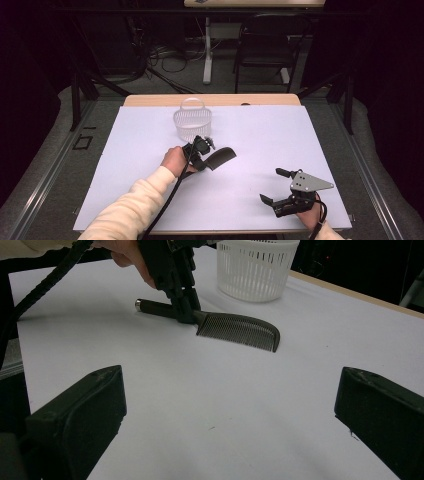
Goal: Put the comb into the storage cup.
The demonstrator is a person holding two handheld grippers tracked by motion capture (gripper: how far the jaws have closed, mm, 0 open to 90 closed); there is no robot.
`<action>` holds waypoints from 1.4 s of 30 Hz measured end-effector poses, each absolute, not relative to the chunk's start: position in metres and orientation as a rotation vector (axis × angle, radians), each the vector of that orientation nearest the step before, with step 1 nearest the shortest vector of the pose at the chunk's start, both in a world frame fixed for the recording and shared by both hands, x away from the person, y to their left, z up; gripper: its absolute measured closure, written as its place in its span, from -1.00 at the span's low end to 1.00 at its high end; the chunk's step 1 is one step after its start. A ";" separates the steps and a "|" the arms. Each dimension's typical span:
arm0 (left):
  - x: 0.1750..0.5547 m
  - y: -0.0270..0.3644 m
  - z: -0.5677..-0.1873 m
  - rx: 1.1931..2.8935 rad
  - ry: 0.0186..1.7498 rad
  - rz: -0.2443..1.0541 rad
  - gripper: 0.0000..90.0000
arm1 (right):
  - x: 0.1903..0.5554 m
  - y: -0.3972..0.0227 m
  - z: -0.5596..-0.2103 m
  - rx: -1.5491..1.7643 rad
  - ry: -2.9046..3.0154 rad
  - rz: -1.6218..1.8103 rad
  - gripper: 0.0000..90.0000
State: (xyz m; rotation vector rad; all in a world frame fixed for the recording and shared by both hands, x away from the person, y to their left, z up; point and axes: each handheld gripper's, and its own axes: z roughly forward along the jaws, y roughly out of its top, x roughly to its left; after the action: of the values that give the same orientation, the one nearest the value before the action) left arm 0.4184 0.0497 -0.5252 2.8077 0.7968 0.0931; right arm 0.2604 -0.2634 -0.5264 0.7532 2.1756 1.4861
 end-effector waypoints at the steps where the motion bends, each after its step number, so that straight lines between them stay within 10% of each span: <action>1: 0.418 0.050 -0.525 2.801 0.798 0.092 0.60 | 0.260 -0.264 -0.526 0.750 2.173 1.488 -1.00; 42: 0.387 0.093 -0.491 2.563 0.780 0.116 0.61 | 0.263 -0.262 -0.528 0.762 2.182 1.477 -1.00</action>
State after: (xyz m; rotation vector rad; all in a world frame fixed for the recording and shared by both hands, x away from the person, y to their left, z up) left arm 0.3874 0.0933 -0.4907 2.5634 0.7796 0.1163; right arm 0.2626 -0.2616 -0.5280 0.7620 2.1821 1.4772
